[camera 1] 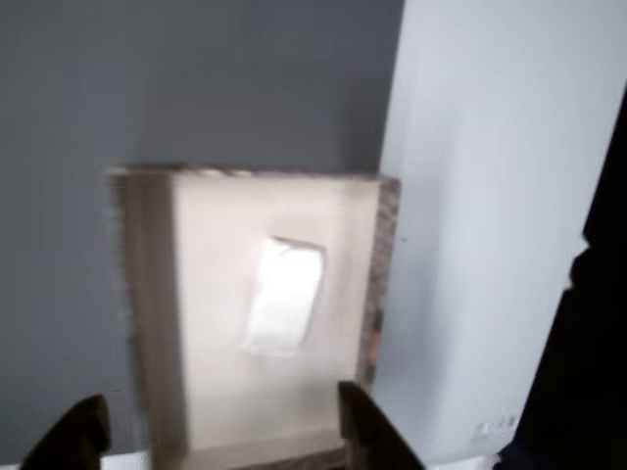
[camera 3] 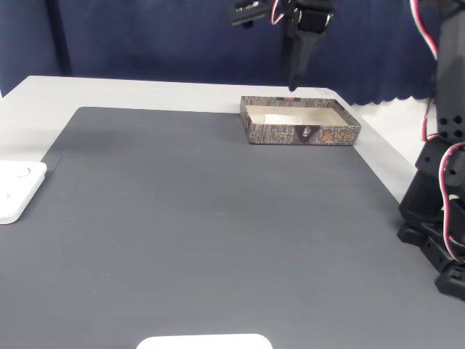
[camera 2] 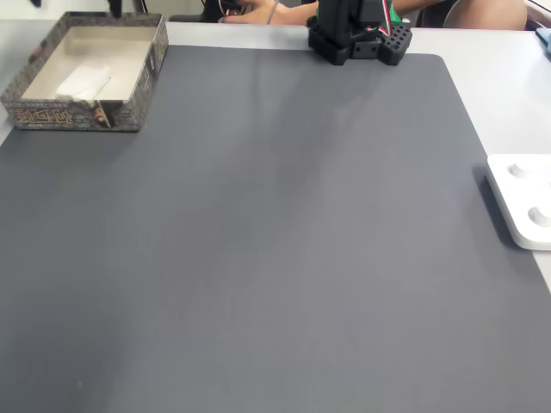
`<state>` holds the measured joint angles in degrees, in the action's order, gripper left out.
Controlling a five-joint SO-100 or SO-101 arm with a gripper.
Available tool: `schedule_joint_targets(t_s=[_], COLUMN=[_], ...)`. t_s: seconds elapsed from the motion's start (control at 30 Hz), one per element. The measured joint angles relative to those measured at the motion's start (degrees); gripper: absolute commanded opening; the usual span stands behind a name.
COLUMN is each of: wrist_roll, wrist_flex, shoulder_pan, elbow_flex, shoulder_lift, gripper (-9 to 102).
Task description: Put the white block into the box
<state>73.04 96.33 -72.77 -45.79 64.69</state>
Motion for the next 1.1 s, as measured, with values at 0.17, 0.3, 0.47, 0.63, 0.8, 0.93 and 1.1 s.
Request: schedule_joint_targets(t_s=[0.17,0.3,0.47,0.63,0.8,0.93,1.1], wrist_roll=[-5.4,-14.8,-28.8,-34.0,-40.6,-44.6,-49.3], wrist_flex=[0.0,0.1,0.1,0.1,-0.7,-1.2,-4.5], shoulder_pan=[3.4,8.9,18.3,29.1,43.1,52.5,61.1], elbow_flex=[-12.0,-22.4,-31.7,-35.4,-38.5,-40.9,-49.0], shoulder_lift=[12.0,21.9,30.6,34.5,35.2,35.8,41.8], gripper=[10,-2,-2,-2,-2,-2,-2])
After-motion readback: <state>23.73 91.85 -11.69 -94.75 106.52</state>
